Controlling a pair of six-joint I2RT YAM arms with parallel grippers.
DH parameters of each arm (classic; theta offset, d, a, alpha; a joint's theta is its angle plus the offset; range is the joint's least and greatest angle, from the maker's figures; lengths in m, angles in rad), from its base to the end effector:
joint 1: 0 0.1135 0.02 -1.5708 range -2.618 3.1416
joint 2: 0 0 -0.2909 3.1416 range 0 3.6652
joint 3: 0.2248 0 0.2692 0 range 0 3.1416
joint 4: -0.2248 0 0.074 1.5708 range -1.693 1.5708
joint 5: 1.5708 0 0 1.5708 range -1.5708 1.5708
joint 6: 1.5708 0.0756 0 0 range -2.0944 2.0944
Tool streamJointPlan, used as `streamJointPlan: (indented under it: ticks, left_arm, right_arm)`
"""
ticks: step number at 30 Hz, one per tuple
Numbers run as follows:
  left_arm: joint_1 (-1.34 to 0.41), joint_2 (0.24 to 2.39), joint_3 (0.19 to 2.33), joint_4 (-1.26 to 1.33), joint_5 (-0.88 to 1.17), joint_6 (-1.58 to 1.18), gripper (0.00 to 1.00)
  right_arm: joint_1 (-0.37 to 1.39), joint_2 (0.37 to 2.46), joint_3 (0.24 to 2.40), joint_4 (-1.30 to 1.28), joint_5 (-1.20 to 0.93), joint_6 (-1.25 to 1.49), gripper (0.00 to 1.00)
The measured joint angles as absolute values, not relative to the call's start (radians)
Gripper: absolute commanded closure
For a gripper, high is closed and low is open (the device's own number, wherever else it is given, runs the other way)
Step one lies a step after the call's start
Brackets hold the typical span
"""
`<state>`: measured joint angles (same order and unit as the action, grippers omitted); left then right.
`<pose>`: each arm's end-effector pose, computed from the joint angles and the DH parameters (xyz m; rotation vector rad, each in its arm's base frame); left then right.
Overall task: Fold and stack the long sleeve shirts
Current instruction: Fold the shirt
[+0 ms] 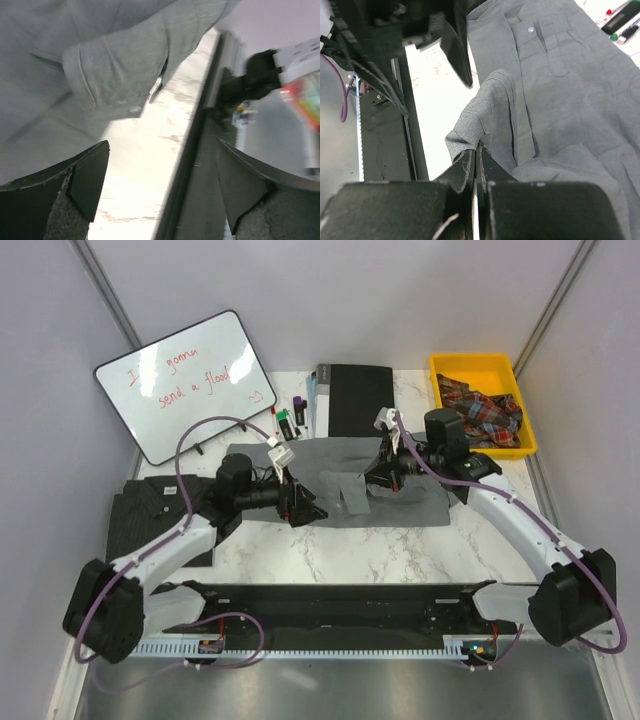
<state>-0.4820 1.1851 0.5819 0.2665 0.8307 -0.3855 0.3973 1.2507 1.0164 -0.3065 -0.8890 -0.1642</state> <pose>0.2211 -0.1786 0.2423 0.7000 1.9088 -1.3550 0.2557 0.1710 0.3244 -1.0665 1.7629 1.0720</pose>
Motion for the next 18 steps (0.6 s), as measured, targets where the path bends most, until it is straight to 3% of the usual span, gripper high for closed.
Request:
streamJointPlan:
  ticks: [5, 9, 10, 13, 15, 18]
  left_arm:
    - [-0.548, 1.002, 0.575, 0.184, 0.585, -0.083, 0.01]
    - [-0.591, 0.976, 0.574, 0.148, 0.493, 0.004, 0.01]
    - [-0.596, 0.982, 0.584, 0.117, 0.451, -0.005, 0.1]
    - [-0.57, 1.023, 0.652, 0.033, 0.421, -0.063, 0.16]
    - [-0.537, 1.035, 0.669, 0.041, 0.48, -0.133, 0.01]
    - [-0.554, 0.992, 0.598, 0.156, 0.524, -0.27, 0.02]
  right_arm:
    - [0.379, 1.296, 1.032, -0.307, -0.909, -0.107, 1.0]
    - [0.346, 1.331, 1.064, -0.303, -0.95, -0.054, 1.0]
    - [0.339, 1.332, 1.066, -0.301, -0.957, -0.05, 1.0]
    - [0.329, 1.328, 1.068, -0.299, -0.97, -0.048, 1.0]
    - [0.329, 1.327, 1.069, -0.299, -0.973, -0.048, 1.0]
    - [0.33, 1.327, 1.083, -0.299, -0.971, -0.037, 1.0]
